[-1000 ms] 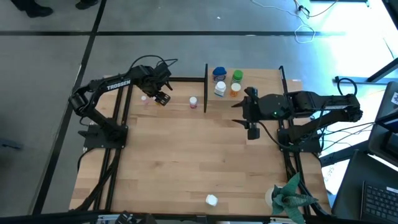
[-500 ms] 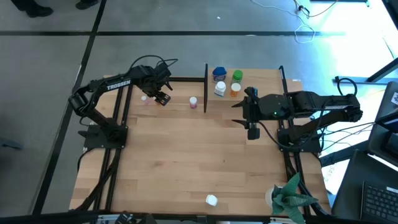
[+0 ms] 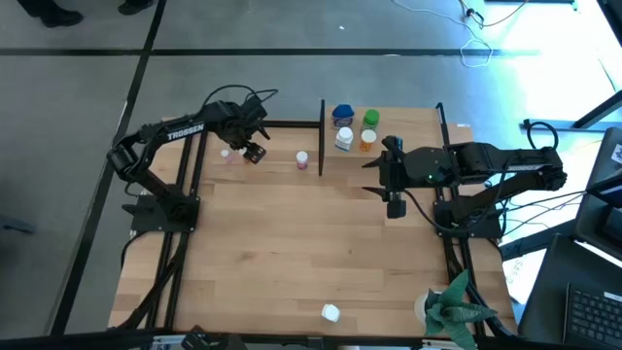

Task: Pick and place medicine bottles onto shelf by color
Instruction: Put the orange medicine bottle on the shelf

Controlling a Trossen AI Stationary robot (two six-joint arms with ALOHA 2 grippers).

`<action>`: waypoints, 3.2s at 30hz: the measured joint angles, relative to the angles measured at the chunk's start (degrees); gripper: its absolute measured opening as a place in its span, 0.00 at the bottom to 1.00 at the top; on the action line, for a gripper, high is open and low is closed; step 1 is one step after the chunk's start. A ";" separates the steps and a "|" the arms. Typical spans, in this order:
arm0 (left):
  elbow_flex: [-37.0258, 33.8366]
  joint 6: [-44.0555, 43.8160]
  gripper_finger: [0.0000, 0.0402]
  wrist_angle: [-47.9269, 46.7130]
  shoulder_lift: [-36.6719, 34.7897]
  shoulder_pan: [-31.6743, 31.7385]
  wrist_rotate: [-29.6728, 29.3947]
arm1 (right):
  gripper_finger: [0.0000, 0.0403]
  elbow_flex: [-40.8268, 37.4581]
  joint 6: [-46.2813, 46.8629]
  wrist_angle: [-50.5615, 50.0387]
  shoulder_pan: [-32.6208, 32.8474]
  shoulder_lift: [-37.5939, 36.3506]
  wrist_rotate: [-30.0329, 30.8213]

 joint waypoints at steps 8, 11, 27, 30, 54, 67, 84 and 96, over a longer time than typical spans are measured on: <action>-0.01 2.55 0.75 0.36 0.04 -0.01 -2.89 | 0.60 0.00 -0.01 -0.01 0.00 0.00 0.00; -1.35 2.72 0.75 2.36 0.01 -0.04 -2.80 | 0.60 0.00 -0.02 0.00 0.00 0.00 0.01; -8.27 3.09 0.75 11.53 0.06 1.35 -3.43 | 0.60 0.02 -0.02 0.00 0.00 0.00 0.00; -10.28 3.04 0.75 14.64 0.06 1.31 -3.47 | 0.60 0.02 -0.02 -0.02 0.00 -0.02 0.00; -14.05 2.67 0.67 20.05 0.06 1.01 -4.92 | 0.60 0.04 -0.02 -0.02 0.00 -0.02 0.00; -14.05 2.61 0.47 20.01 0.04 0.90 -5.49 | 0.60 0.04 -0.02 -0.02 -0.02 -0.01 0.00; -14.05 -2.14 0.47 16.71 -1.56 -8.56 -2.09 | 0.60 0.04 0.00 -0.02 0.00 0.00 0.00; -6.29 -9.04 0.47 9.40 -8.54 -22.41 -2.40 | 0.60 0.04 -0.02 -0.02 0.00 -0.02 0.00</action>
